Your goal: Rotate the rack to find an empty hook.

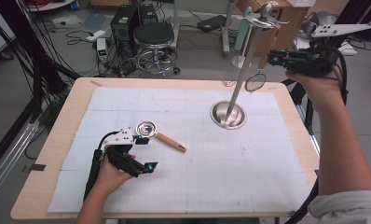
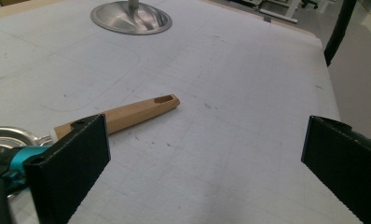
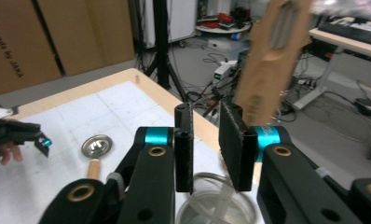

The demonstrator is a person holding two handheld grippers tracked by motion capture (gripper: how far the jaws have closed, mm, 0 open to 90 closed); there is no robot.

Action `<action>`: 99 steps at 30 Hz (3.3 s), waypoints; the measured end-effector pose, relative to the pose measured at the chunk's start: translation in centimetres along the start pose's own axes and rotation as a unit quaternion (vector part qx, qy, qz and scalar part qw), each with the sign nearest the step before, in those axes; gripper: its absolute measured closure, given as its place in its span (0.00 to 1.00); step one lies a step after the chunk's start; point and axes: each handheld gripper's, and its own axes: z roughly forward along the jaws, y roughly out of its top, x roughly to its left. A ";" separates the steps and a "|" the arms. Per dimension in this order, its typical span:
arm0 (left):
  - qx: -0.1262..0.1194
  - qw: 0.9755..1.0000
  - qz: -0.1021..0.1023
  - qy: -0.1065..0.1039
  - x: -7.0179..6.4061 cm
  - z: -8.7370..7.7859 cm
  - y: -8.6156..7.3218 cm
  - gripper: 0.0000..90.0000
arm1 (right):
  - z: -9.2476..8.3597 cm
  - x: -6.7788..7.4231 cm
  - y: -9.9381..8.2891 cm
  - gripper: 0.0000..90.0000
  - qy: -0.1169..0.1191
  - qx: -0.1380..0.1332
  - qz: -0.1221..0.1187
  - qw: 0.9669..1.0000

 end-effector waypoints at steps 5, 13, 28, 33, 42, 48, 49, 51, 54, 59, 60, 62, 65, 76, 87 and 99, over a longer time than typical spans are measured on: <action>-0.002 1.000 0.001 0.001 0.0 0.0 0.0 0.02 | 0.9 0.4 -0.4 0.78 0.018 -0.001 -0.009 1.000; -0.002 1.000 0.001 0.000 0.0 -0.1 0.0 0.02 | 2.2 1.3 -1.0 0.71 0.039 -0.002 -0.013 0.999; 0.002 1.000 0.002 0.000 -0.1 0.0 0.0 0.02 | 3.5 2.6 -3.8 0.60 0.074 0.003 -0.006 0.997; 0.001 1.000 0.002 0.002 -0.1 0.0 0.0 0.02 | 3.9 3.0 -4.6 0.58 0.080 0.004 -0.001 0.997; 0.004 1.000 0.002 0.000 -0.1 0.1 0.0 0.02 | 4.6 3.9 -6.1 0.53 0.091 0.003 -0.001 0.996; 0.003 1.000 0.001 0.000 -0.1 0.1 0.0 0.02 | 5.0 4.5 -7.5 0.50 0.098 0.009 0.000 0.995; 0.003 1.000 0.001 0.001 -0.1 0.1 0.0 0.02 | 5.1 4.6 -7.8 0.49 0.098 0.010 0.001 0.995; 0.003 1.000 0.001 0.000 -0.1 0.1 0.0 0.02 | 5.3 4.8 -8.5 0.48 0.099 0.016 0.003 0.995; 0.004 1.000 0.001 0.001 -0.1 0.1 0.0 0.02 | 5.5 5.1 -9.5 0.47 0.097 0.021 0.012 0.995; 0.003 1.000 0.001 0.000 -0.1 0.1 0.0 0.02 | 5.6 5.4 -11.1 0.44 0.089 0.024 0.022 0.995; 0.003 1.000 0.000 0.001 -0.1 0.1 0.0 0.02 | 5.7 5.5 -11.4 0.43 0.088 0.026 0.025 0.995; 0.003 1.000 0.002 0.000 -0.1 0.1 0.0 0.02 | 5.8 5.6 -12.0 0.41 0.082 0.035 0.030 0.996; 0.003 1.000 0.001 0.000 -0.1 0.2 0.0 0.02 | 5.9 5.7 -12.8 0.39 0.079 0.037 0.035 0.996; 0.005 1.000 0.002 0.001 -0.1 0.1 0.0 0.02 | 6.3 6.9 -16.6 0.34 0.072 0.055 0.048 0.995; 0.006 1.000 0.001 0.001 -0.2 0.3 0.0 0.02 | 6.0 8.2 -20.3 0.28 0.066 0.058 0.069 0.994; 0.012 1.000 0.001 0.003 -0.2 0.3 -0.1 0.02 | 5.7 10.0 -22.6 0.22 0.069 0.069 0.054 0.994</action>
